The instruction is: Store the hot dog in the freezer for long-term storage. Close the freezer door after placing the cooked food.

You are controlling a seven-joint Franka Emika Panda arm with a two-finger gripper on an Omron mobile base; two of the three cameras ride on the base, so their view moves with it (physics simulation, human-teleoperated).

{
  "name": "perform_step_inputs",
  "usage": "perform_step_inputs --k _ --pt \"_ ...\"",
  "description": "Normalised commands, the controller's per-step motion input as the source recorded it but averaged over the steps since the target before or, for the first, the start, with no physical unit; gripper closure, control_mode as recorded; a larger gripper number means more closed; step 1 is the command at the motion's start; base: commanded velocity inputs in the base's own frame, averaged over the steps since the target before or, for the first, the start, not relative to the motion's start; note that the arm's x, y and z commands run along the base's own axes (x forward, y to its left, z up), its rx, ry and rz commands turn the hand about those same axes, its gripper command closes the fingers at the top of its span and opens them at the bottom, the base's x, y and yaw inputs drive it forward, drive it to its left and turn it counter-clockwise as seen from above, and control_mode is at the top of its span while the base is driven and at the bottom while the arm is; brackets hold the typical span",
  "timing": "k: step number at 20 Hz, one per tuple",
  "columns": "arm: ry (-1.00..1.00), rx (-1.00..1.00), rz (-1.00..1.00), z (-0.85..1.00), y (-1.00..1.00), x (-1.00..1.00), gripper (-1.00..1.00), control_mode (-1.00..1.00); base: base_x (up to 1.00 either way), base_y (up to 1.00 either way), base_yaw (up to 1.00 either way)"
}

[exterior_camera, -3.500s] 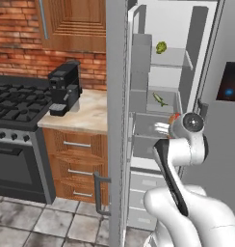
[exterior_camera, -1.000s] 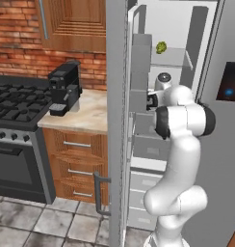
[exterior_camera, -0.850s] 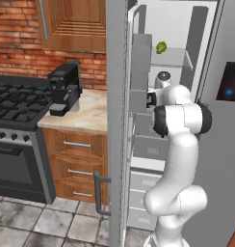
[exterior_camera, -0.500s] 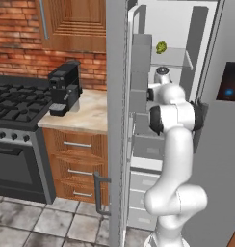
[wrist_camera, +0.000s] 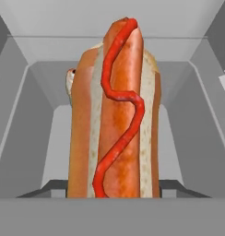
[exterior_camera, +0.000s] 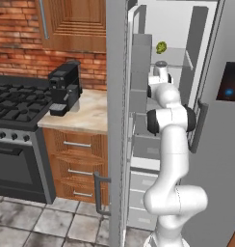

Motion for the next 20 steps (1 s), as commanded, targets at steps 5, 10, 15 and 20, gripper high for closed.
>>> perform_step_inputs --k 5,10,15,20 --pt "0.0 0.0 0.0 -0.27 0.0 0.0 1.0 -1.0 0.0 0.0 0.0" --pt "0.0 0.0 0.0 -0.22 0.0 0.0 -1.0 -1.0 0.0 0.0 0.0" --pt "0.0 0.0 0.0 -0.01 0.0 0.0 -1.0 -1.0 0.0 0.0 0.0" --pt "-0.09 0.0 0.0 0.0 0.03 -0.16 -1.0 -1.0 0.0 0.0 0.0"
